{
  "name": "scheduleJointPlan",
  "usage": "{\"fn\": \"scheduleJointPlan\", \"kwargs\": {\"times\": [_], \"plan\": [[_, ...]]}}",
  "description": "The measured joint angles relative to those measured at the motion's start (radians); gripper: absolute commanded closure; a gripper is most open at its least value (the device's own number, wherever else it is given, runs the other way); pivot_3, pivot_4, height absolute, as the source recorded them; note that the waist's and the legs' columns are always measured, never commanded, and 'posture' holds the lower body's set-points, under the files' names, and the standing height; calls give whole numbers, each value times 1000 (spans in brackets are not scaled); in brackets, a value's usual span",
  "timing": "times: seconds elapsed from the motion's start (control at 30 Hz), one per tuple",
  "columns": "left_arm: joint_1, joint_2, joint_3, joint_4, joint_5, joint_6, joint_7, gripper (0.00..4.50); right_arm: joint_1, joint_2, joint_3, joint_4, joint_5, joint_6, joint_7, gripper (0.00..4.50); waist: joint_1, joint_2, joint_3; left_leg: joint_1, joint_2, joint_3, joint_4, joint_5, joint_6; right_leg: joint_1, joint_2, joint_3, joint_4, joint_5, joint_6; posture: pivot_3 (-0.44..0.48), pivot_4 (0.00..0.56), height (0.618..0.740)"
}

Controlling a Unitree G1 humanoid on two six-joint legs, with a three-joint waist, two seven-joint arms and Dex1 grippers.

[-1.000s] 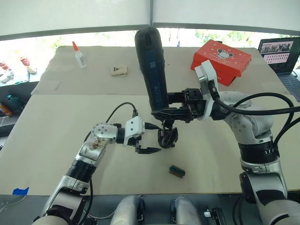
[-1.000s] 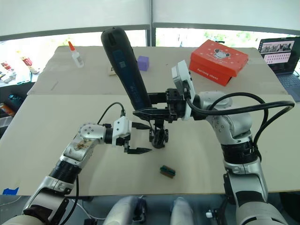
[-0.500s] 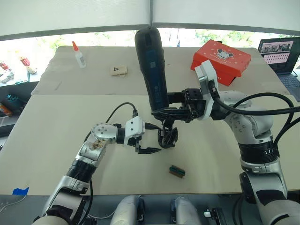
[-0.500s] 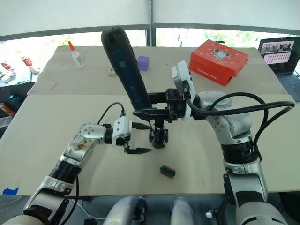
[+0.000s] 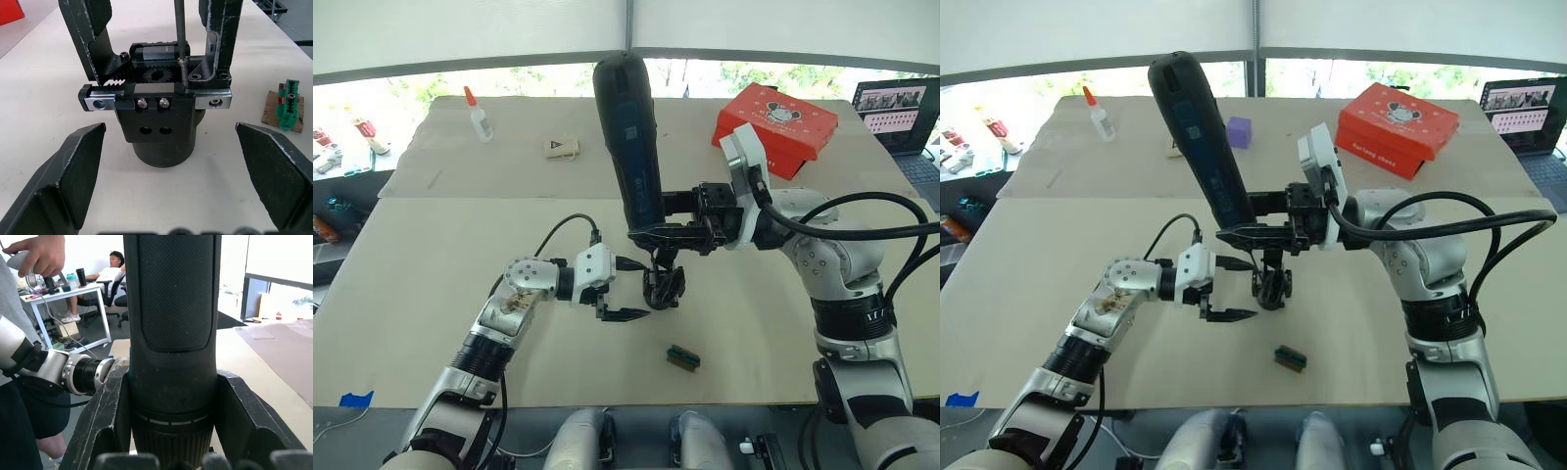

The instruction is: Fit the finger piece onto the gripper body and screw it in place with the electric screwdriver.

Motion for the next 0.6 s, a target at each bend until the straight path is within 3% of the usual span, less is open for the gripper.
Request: {"fn": "scheduleJointPlan", "kwargs": {"times": [0.6], "plan": [[1, -1, 0, 0, 0, 0, 1, 0, -17, -23, -11, -28, 29, 25, -6, 2560, 0, 0, 0, 0, 0, 0, 0, 0, 0, 0, 0, 0, 0, 0, 0, 0, 150, 740]]}}
